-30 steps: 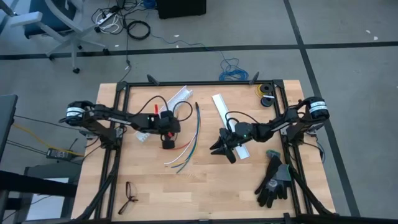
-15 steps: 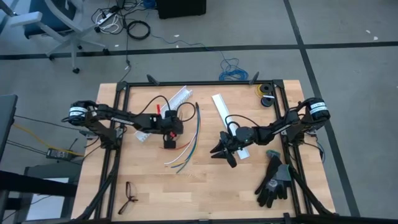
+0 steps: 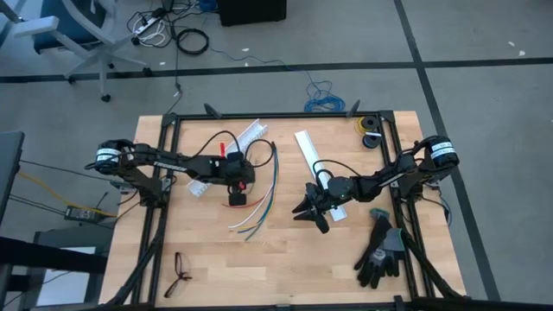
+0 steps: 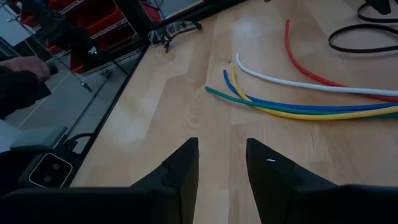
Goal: Ziptie cables
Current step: Wrap the cable wires with the left black zip tie
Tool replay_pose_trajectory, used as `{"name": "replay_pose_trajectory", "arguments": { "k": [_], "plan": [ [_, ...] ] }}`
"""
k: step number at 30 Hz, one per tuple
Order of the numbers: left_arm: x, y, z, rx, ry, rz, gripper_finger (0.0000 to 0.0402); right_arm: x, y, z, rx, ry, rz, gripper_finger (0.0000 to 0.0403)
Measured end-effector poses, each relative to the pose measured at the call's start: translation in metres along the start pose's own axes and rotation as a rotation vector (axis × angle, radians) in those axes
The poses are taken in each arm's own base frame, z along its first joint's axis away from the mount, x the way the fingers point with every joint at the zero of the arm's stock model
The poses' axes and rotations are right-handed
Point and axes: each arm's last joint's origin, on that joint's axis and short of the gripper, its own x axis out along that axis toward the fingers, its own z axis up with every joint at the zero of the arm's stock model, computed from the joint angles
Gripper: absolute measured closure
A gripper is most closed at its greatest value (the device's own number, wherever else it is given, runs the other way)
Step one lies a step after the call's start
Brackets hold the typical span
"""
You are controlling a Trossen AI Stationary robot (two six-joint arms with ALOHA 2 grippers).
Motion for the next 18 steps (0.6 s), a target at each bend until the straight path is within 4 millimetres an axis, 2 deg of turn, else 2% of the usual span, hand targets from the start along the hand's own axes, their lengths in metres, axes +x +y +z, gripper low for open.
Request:
{"name": "replay_pose_trajectory", "arguments": {
  "k": [7,18],
  "plan": [
    [-0.003,0.001,0.016,-0.174,-0.151,-0.022,0.0339,0.000,0.001,-0.001,-0.021,0.007,0.002,0.0280],
    [-0.012,0.005,0.045,-0.234,-0.468,-0.017,0.0339,0.000,0.000,0.000,-0.026,-0.006,-0.014,0.0280]
  ]
}}
